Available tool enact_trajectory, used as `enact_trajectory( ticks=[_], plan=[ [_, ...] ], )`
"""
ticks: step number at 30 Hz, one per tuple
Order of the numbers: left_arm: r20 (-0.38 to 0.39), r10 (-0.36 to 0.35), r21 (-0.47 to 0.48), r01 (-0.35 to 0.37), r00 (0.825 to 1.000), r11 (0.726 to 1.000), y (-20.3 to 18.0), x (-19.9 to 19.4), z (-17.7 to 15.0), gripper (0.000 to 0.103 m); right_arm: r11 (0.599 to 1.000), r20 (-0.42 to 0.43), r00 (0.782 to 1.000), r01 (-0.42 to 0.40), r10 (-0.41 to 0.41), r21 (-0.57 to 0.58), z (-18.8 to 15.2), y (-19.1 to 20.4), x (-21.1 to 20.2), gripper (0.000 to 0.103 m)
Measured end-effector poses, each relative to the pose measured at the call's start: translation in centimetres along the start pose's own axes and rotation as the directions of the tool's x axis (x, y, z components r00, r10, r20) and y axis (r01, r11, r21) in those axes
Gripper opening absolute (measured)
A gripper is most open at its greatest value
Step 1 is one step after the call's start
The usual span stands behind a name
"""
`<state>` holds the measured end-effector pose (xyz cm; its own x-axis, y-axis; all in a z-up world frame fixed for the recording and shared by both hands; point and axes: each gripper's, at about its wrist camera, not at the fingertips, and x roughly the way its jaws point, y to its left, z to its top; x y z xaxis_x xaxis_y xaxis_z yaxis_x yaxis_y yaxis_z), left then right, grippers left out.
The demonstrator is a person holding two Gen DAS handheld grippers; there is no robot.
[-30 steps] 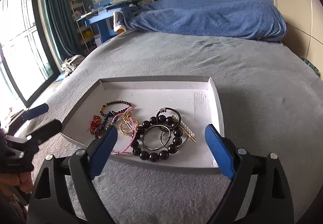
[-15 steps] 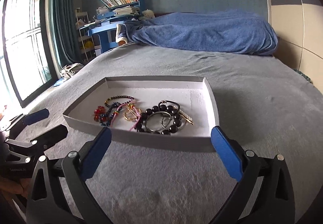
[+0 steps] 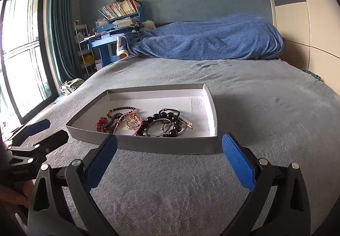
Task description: Organize jewelry
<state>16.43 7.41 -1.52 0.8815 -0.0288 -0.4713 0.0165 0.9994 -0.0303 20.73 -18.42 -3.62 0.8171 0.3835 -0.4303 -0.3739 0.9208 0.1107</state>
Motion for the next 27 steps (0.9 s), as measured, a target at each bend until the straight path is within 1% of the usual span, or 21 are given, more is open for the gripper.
enact_trajectory(
  ticks=[6, 27],
  plan=[
    [-0.002, 0.004, 0.016, -0.004, 1.000, 1.000, -0.34, -0.05, -0.09, 0.098, 1.000, -0.009, 1.000, -0.010, 0.009, -0.016, -0.03, 0.44, 0.18, 0.097],
    [-0.019, 0.003, 0.021, -0.002, 1.000, 1.000, -0.37, 0.38, -0.39, 0.098, 1.000, -0.023, 1.000, -0.015, 0.015, -0.014, -0.11, 0.62, 0.52, 0.097]
  ],
)
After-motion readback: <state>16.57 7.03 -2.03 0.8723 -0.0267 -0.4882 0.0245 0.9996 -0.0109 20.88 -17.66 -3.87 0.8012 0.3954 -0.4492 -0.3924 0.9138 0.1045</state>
